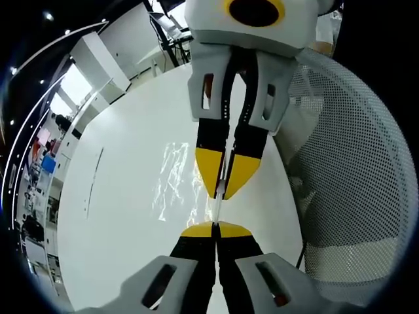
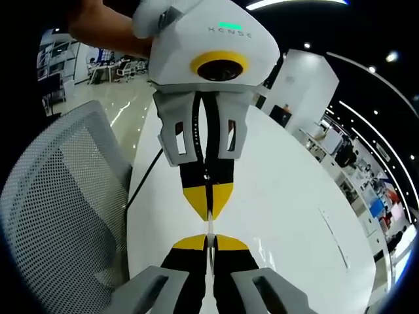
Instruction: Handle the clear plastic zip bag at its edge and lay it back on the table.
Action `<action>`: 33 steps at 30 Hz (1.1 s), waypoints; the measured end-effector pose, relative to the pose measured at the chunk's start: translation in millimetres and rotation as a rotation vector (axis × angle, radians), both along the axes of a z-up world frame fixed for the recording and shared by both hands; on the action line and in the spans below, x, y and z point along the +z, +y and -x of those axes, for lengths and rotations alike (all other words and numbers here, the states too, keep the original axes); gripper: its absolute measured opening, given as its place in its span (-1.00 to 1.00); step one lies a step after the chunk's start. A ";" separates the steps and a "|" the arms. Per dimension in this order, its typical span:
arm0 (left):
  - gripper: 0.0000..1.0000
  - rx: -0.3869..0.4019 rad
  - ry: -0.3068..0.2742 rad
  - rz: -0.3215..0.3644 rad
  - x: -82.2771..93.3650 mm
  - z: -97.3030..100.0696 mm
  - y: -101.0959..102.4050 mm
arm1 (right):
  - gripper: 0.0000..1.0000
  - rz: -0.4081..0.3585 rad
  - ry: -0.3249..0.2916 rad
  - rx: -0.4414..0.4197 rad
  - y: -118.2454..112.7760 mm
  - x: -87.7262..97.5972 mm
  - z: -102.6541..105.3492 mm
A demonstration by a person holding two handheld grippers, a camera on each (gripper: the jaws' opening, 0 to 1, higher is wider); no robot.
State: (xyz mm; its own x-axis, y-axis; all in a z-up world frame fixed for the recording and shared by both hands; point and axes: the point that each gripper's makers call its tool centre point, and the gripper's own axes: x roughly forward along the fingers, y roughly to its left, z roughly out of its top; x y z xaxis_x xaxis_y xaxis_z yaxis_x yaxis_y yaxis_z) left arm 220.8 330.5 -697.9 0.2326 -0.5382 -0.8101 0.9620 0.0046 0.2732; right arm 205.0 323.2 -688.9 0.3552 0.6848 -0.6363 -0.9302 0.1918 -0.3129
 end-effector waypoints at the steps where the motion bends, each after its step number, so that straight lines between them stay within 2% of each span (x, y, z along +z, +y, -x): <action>1: -1.00 0.002 -0.001 0.001 0.4 -0.2 0.2 | -1.00 0.000 -0.002 0.001 0.0 0.3 -0.1; 33: -1.00 0.015 -0.008 0.004 3.2 -4.1 3.7 | -1.00 -0.013 -0.002 -0.010 0.3 4.2 -0.9</action>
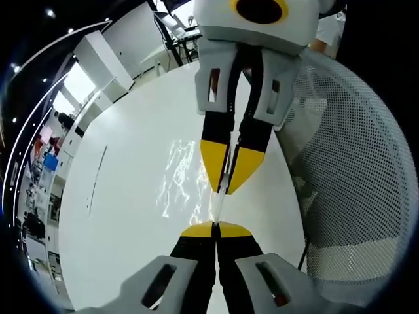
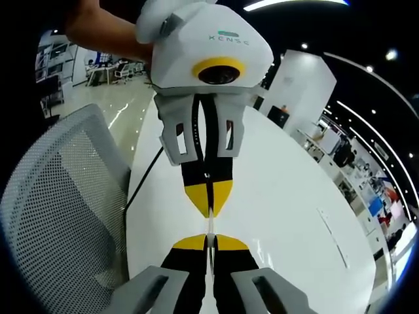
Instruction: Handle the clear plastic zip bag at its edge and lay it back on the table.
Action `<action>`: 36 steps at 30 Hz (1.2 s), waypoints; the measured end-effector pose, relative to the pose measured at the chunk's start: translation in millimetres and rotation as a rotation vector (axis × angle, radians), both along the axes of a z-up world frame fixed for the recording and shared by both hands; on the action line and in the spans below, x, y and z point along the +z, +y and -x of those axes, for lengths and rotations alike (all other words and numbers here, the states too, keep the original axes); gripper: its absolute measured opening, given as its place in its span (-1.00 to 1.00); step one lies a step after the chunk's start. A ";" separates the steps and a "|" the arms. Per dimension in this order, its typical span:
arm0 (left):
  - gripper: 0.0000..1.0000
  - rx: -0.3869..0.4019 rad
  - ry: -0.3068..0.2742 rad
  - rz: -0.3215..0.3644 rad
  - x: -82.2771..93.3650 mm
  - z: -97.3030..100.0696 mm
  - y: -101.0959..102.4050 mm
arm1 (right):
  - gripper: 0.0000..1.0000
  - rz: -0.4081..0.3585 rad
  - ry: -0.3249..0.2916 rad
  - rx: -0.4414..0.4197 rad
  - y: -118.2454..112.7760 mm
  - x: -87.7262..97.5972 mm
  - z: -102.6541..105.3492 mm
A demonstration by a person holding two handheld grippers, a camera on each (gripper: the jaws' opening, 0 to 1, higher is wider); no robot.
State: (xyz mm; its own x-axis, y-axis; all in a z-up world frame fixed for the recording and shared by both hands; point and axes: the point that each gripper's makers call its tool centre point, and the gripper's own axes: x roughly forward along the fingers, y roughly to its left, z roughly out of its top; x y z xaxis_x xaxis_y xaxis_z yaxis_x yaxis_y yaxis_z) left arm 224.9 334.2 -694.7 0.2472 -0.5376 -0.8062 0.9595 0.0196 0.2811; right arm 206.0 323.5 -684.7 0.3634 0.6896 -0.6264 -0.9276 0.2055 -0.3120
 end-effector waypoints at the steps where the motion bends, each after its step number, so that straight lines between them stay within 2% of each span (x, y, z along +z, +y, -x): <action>1: -1.00 0.002 -0.001 0.001 0.1 -0.2 0.1 | -1.00 0.000 -0.001 0.000 0.1 0.1 -0.2; 36: -1.00 0.000 -0.003 0.005 -0.2 0.2 -0.5 | -1.00 -0.018 0.001 -0.007 0.2 2.3 1.2</action>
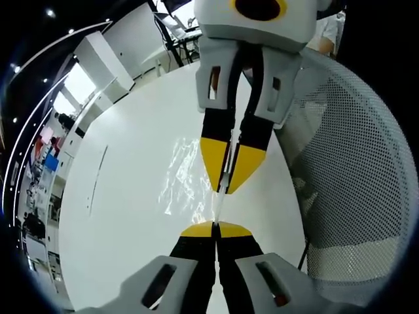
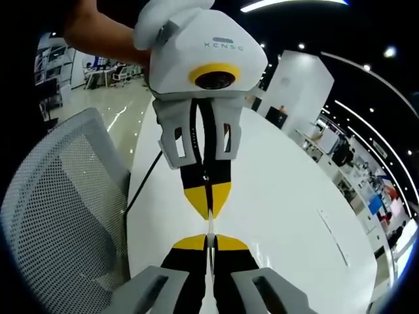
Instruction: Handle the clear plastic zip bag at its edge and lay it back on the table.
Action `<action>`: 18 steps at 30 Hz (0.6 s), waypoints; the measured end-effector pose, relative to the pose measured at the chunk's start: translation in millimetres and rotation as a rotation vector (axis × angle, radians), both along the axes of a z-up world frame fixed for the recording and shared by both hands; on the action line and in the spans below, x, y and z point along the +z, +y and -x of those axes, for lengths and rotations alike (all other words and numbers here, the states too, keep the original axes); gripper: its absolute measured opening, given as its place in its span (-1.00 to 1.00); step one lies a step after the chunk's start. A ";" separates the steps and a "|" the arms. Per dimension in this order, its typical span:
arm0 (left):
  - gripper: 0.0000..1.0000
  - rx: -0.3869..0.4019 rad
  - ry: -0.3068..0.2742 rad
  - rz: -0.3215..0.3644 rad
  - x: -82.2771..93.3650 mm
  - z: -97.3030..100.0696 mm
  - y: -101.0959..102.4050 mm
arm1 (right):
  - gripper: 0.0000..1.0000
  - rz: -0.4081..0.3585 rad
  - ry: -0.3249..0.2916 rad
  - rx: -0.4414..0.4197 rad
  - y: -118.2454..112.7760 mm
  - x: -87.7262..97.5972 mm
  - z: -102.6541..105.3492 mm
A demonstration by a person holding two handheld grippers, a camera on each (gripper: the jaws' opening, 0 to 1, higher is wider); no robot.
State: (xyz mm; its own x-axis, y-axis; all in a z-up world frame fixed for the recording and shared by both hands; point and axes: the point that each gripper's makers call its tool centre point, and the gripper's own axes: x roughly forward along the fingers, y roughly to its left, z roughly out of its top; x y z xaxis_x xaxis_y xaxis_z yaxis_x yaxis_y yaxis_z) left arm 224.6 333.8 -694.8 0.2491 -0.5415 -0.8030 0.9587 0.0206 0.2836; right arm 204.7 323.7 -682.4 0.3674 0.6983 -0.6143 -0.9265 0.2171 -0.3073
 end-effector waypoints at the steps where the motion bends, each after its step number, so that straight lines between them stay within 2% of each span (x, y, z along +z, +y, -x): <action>1: -1.00 0.002 0.000 0.000 0.0 -0.5 0.0 | -1.00 -0.002 0.001 -0.001 0.1 0.2 -0.1; 18: -1.00 0.004 0.002 -0.003 -0.1 -1.5 0.7 | -1.00 -0.006 0.002 -0.005 -1.4 0.8 -0.4</action>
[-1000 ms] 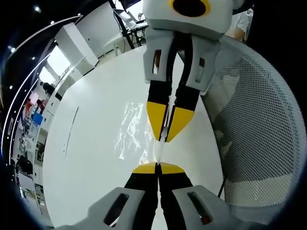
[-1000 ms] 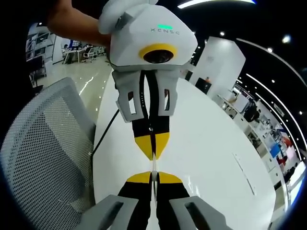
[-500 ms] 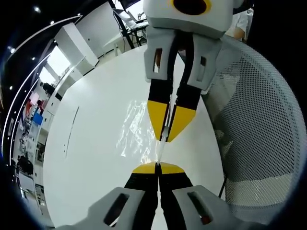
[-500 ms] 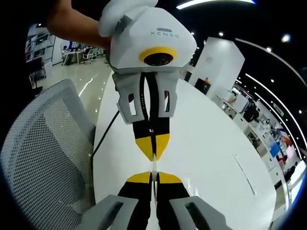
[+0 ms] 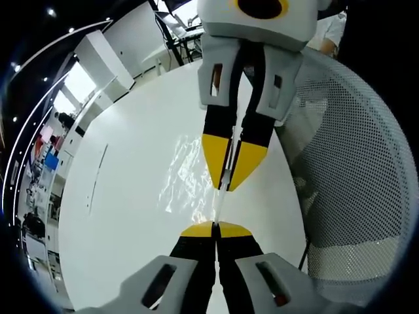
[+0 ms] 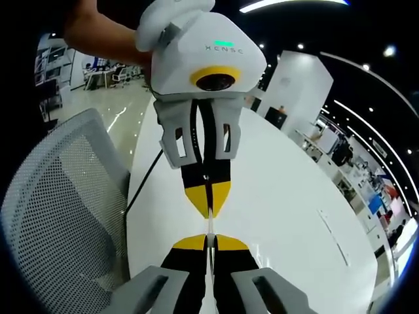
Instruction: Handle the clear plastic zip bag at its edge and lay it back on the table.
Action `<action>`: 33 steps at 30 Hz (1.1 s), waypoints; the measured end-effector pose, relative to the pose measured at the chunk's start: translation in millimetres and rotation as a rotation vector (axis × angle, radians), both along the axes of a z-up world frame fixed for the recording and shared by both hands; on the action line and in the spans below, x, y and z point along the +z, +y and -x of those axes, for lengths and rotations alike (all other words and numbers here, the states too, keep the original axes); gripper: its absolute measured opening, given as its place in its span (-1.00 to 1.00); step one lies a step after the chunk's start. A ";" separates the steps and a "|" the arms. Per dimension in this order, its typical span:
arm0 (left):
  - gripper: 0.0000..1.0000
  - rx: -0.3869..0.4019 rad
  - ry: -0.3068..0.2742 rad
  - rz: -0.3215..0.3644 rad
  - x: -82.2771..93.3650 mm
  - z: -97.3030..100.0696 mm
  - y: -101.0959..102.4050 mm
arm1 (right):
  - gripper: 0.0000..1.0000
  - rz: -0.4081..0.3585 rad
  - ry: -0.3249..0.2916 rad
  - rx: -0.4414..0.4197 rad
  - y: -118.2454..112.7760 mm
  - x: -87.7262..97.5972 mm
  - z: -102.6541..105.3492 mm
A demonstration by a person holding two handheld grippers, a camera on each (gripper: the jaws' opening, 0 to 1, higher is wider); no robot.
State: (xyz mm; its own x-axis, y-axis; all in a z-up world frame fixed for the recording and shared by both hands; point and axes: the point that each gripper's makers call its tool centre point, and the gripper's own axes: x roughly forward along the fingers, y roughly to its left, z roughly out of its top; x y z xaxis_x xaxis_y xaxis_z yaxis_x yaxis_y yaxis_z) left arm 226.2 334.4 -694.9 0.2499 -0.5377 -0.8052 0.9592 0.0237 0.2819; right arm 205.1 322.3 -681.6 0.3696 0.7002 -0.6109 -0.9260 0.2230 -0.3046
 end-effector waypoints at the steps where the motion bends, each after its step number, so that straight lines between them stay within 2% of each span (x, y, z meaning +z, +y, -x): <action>1: -1.00 0.000 0.001 0.001 0.1 -0.1 -0.2 | -1.00 0.000 0.000 -0.001 -0.2 0.1 -0.3; 33: -1.00 0.000 0.000 0.002 0.1 -2.7 2.5 | -1.00 -0.003 -0.002 -0.008 -2.6 2.0 -0.3</action>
